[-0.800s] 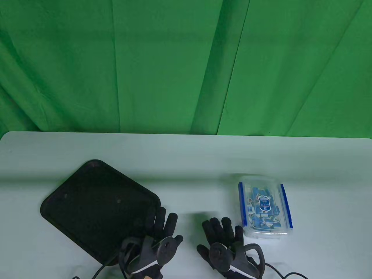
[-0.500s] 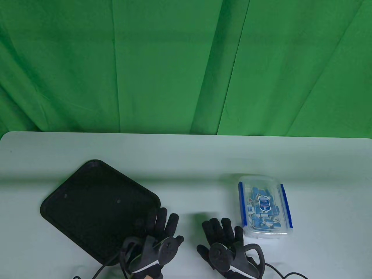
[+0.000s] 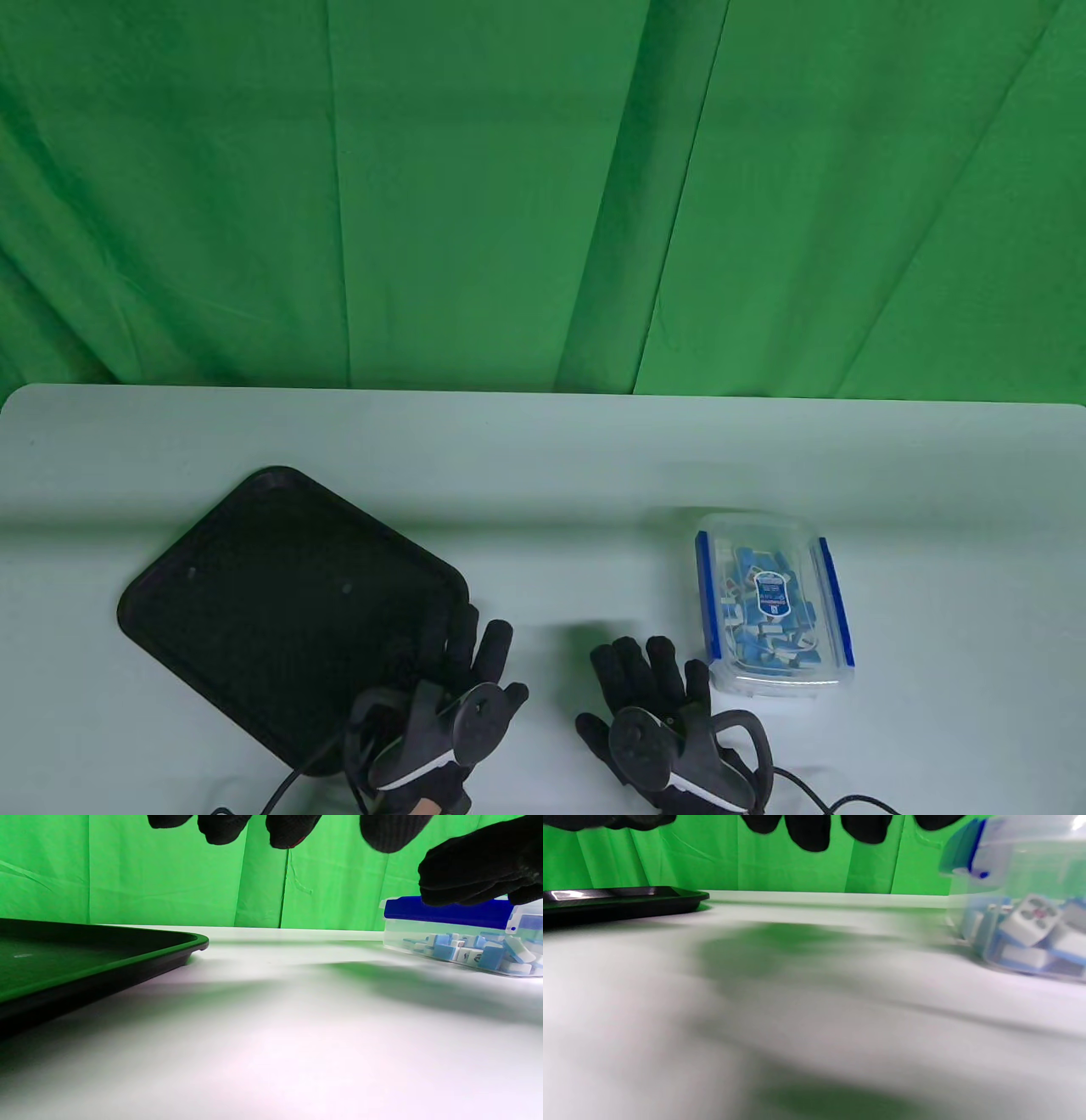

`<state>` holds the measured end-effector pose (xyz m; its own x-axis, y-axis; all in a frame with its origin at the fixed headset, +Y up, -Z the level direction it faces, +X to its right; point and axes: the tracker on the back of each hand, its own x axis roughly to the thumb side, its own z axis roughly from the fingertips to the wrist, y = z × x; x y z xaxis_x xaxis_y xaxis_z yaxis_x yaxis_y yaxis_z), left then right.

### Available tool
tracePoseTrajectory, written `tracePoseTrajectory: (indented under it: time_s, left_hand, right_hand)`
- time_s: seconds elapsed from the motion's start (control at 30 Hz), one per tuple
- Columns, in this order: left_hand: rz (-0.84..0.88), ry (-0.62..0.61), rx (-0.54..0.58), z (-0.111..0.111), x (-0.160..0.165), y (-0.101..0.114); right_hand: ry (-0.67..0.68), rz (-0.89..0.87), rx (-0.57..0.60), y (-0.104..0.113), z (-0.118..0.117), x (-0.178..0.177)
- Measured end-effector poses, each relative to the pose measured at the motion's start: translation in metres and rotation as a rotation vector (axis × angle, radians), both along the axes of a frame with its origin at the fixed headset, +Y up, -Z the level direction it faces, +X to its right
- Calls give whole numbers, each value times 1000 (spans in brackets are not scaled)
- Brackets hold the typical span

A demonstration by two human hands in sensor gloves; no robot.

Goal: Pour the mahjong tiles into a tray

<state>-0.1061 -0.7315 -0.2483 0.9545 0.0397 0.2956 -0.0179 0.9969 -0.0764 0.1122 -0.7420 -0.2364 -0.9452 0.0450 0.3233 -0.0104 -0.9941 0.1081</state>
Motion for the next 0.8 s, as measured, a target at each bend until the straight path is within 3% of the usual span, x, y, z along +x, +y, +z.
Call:
tracePoseTrajectory:
  time_s: [0.8]
  left_hand:
    - [33,-24,-8,-1,-1,-2]
  right_hand:
    - [8,5,20,1,3,1]
